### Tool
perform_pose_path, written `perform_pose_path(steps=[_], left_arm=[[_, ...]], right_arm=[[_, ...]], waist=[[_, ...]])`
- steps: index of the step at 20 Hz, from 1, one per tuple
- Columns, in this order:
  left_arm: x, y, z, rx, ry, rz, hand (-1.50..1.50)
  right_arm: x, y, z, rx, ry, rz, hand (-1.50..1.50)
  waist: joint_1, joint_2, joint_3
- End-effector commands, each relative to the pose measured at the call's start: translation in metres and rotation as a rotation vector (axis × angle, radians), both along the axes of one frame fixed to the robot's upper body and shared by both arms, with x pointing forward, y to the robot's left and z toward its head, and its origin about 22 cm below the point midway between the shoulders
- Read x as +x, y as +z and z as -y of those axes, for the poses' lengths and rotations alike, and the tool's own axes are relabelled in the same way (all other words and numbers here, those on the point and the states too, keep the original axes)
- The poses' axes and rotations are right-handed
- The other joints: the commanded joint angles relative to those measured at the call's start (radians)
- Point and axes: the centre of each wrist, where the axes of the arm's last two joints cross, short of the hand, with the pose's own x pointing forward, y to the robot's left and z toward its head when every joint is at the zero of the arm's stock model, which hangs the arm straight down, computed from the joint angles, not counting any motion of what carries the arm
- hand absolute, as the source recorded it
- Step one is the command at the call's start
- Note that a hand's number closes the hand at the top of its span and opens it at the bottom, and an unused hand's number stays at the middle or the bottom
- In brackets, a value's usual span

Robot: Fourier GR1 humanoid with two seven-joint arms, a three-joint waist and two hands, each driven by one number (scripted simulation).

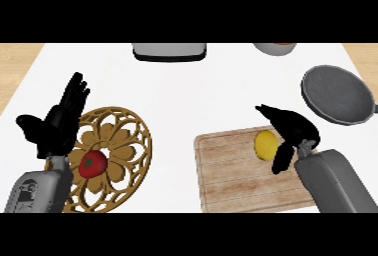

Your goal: Pick the lemon from the cutting board and place it in the pan

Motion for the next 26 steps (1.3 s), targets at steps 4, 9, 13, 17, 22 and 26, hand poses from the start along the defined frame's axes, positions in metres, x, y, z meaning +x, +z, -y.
perform_pose_path(steps=[4, 9, 13, 17, 22, 26], left_arm=[[0.000, 0.007, -0.022, 0.004, -0.001, 0.004, 0.00], [-0.002, -0.009, -0.006, -0.002, -0.007, 0.012, 0.00], [0.013, 0.003, -0.017, 0.006, -0.006, 0.008, 0.00], [-0.009, 0.021, 0.011, -0.014, -0.012, -0.005, 0.00], [0.003, 0.014, -0.007, -0.009, -0.007, 0.009, 0.00], [-0.001, 0.002, -0.012, -0.008, 0.000, -0.010, 0.00]], right_arm=[[0.010, -0.019, -0.014, 0.000, 0.001, -0.042, -1.50], [0.003, -0.026, -0.017, 0.062, 0.119, -0.075, 1.50], [-0.007, -0.038, 0.000, -0.005, 0.177, -0.026, 1.50], [-0.001, -0.018, -0.008, 0.006, 0.161, -0.027, 1.50], [0.002, -0.035, 0.018, 0.045, 0.096, 0.107, 1.50], [-0.033, -0.039, -0.059, 0.038, 0.031, 0.138, 1.50]], waist=[[0.001, 0.000, 0.000], [-0.001, 0.000, 0.000], [-0.004, 0.000, 0.000], [-0.001, -0.002, 0.000], [0.000, 0.001, 0.000], [-0.006, -0.002, 0.000]])
